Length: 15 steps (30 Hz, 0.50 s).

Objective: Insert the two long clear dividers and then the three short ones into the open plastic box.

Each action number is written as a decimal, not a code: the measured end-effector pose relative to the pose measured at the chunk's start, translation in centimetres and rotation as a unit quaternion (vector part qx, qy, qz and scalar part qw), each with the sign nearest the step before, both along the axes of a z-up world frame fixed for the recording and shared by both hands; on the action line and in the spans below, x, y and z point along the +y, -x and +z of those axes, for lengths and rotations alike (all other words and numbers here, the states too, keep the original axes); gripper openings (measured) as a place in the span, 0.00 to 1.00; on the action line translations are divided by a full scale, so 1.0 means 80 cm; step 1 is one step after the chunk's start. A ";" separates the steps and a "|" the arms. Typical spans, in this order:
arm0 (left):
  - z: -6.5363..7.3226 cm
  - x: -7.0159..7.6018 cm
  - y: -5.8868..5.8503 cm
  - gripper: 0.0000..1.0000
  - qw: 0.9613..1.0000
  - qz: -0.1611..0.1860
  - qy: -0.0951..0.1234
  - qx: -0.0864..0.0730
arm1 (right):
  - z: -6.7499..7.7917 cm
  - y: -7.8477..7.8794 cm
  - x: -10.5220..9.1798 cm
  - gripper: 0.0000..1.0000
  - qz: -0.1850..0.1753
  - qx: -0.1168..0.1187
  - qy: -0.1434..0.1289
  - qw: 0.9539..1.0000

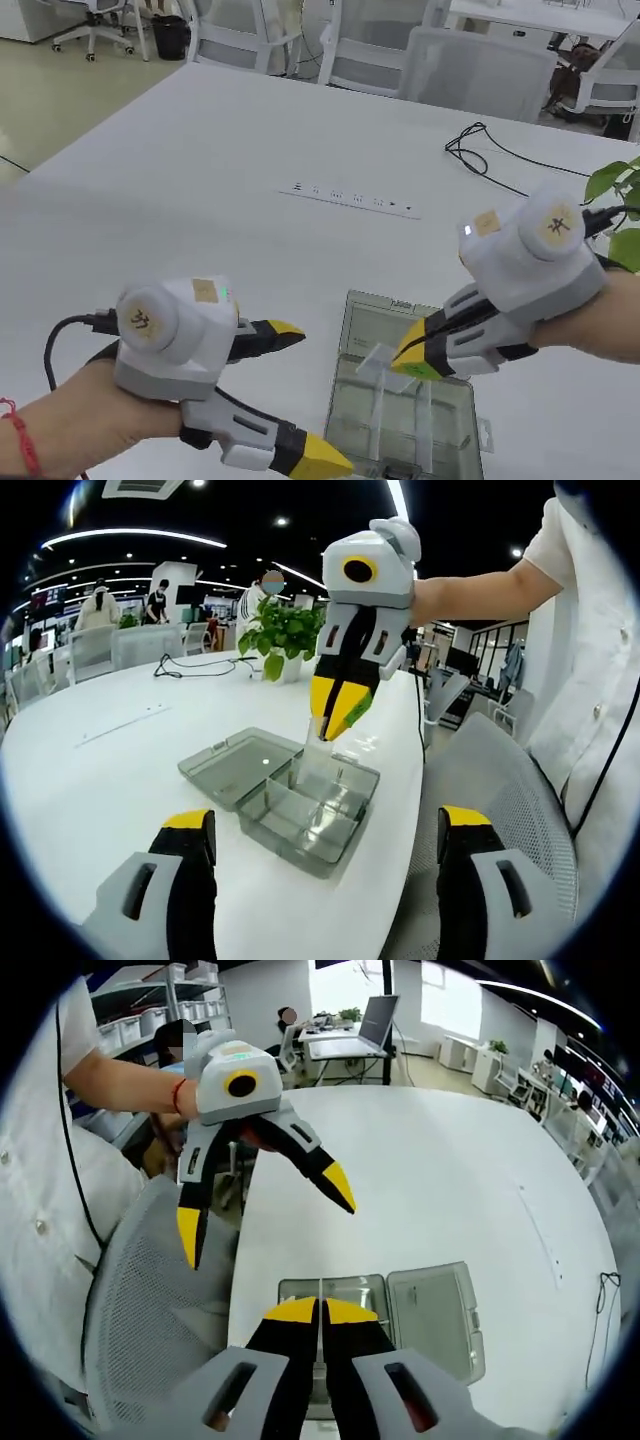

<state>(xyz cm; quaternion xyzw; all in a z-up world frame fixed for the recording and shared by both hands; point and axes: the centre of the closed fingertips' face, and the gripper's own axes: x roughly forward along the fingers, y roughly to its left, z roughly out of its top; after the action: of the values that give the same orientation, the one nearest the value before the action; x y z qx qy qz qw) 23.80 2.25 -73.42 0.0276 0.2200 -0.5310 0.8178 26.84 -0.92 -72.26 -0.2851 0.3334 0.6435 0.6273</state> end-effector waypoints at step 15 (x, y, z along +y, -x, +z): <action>-0.015 0.008 0.005 1.00 1.000 0.005 -0.001 0.017 | -0.039 -0.007 0.008 0.03 -0.003 0.010 0.011 1.000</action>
<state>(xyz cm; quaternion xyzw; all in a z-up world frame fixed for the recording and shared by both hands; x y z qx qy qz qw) 23.42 2.86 -74.64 0.0188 0.2346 -0.5269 0.8167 27.39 -0.30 -75.36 -0.2846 0.3470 0.6408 0.6229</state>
